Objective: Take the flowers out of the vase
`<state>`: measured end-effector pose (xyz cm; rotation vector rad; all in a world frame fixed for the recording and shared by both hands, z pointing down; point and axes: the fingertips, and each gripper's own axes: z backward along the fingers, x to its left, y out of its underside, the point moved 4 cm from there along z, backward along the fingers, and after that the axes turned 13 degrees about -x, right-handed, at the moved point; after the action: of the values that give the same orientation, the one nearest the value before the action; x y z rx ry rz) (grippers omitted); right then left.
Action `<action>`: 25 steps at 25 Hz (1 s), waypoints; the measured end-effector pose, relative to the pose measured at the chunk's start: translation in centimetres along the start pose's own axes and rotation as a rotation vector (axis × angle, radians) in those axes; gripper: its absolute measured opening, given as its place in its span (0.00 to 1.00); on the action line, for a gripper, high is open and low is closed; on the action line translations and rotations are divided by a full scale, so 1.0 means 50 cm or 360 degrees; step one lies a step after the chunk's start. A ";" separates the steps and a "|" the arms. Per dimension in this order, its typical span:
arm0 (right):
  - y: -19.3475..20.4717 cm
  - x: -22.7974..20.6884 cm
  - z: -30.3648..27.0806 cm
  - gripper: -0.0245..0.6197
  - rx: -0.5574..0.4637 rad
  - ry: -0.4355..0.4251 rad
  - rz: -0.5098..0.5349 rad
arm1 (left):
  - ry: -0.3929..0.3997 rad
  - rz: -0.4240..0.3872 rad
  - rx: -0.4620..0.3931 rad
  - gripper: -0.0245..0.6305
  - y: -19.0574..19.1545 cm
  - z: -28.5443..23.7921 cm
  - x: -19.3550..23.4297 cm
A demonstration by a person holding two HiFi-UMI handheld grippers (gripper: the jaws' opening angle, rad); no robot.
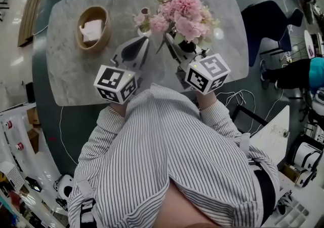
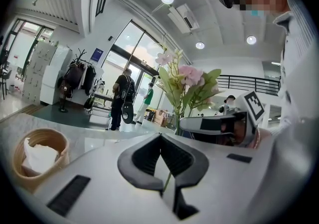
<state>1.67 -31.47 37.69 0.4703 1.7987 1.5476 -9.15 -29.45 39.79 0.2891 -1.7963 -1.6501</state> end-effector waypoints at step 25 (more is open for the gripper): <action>-0.006 -0.003 0.000 0.08 -0.0006 0.0007 0.0084 | 0.0025 0.0075 0.0002 0.06 0.008 -0.016 -0.001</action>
<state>1.84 -31.64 37.46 0.5168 1.7996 1.5885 -8.52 -29.96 40.14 0.2577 -1.7794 -1.6101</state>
